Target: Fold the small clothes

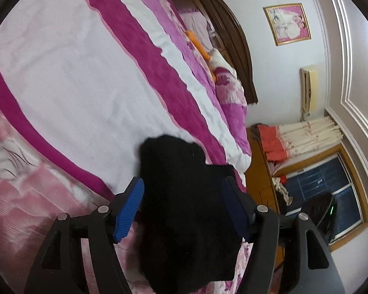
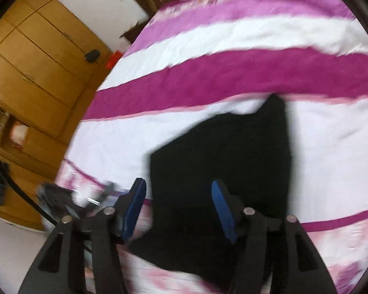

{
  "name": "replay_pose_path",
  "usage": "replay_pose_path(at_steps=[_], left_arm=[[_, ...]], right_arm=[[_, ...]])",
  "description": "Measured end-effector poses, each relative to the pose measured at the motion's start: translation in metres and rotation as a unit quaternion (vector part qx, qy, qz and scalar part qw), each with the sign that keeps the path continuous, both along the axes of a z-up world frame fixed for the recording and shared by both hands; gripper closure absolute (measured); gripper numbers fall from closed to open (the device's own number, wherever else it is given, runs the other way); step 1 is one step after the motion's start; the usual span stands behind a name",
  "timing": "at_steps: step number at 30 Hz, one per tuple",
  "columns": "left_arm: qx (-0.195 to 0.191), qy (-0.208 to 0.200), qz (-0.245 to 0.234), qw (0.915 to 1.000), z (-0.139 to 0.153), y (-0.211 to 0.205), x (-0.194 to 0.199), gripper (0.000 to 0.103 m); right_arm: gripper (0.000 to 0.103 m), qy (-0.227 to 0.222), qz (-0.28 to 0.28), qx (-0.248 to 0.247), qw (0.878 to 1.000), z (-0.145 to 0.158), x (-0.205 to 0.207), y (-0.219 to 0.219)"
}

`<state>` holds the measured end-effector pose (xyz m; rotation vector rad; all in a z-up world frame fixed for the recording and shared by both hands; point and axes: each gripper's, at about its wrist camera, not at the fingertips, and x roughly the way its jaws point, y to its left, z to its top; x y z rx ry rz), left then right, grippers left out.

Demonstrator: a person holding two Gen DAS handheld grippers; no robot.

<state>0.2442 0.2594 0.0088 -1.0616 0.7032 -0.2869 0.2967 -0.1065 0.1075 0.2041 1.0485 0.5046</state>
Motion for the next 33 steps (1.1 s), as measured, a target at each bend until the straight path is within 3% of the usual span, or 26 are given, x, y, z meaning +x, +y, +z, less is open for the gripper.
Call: replay_pose_path(at_steps=[4, 7, 8, 9, 10, 12, 15, 19, 23, 26, 28, 31, 33], left_arm=[[0.035, 0.019, -0.032, 0.9987, -0.002, -0.02, 0.006, 0.048], [0.056, 0.017, -0.033, 0.9978, -0.006, -0.031, 0.016, 0.052], [0.063, 0.009, -0.043, 0.9971, -0.005, -0.035, 0.021, 0.063], [0.081, 0.01, -0.056, 0.9951, -0.004, -0.039, 0.026, 0.099], [0.123, 0.023, -0.067, 0.9899, -0.001, -0.047, 0.034, 0.103], [0.157, 0.008, -0.076, 0.9847, 0.005, -0.058, 0.042, 0.103], [0.152, -0.026, -0.086, 0.9842, 0.019, -0.07, 0.05, 0.103], [0.179, -0.054, -0.082, 0.9789, 0.034, -0.078, 0.053, 0.103], [0.198, -0.024, -0.065, 0.9778, 0.026, -0.069, 0.051, 0.103], [0.168, 0.005, -0.035, 0.9851, 0.016, -0.052, 0.043, 0.103], [0.157, 0.015, -0.014, 0.9874, 0.014, -0.042, 0.032, 0.094], [0.143, 0.014, 0.06, 0.9877, 0.015, -0.028, -0.005, 0.093], [0.103, 0.004, 0.06, 0.9929, 0.017, -0.027, -0.011, 0.093]], right_arm=[[0.043, -0.092, -0.03, -0.003, 0.995, -0.026, -0.062, -0.071], [0.043, -0.128, -0.037, -0.006, 0.991, -0.061, -0.106, -0.091], [0.043, -0.133, -0.031, -0.005, 0.991, -0.071, -0.12, -0.086], [0.043, -0.139, -0.024, -0.012, 0.99, -0.079, -0.132, -0.081], [0.043, -0.147, -0.012, -0.027, 0.989, -0.087, -0.142, -0.074], [0.043, -0.164, 0.009, -0.074, 0.984, -0.099, -0.152, -0.054], [0.043, -0.185, 0.023, -0.133, 0.973, -0.107, -0.151, -0.026], [0.043, -0.217, -0.029, -0.117, 0.969, -0.09, -0.135, -0.024], [0.044, -0.24, -0.06, -0.116, 0.962, -0.086, -0.127, -0.023], [0.048, -0.221, -0.036, -0.124, 0.967, -0.096, -0.124, -0.016], [0.048, -0.234, -0.032, -0.147, 0.961, -0.097, -0.128, -0.007], [0.049, -0.239, -0.046, -0.163, 0.956, -0.097, -0.118, -0.001], [0.052, -0.241, -0.053, -0.159, 0.956, -0.097, -0.111, 0.0]])
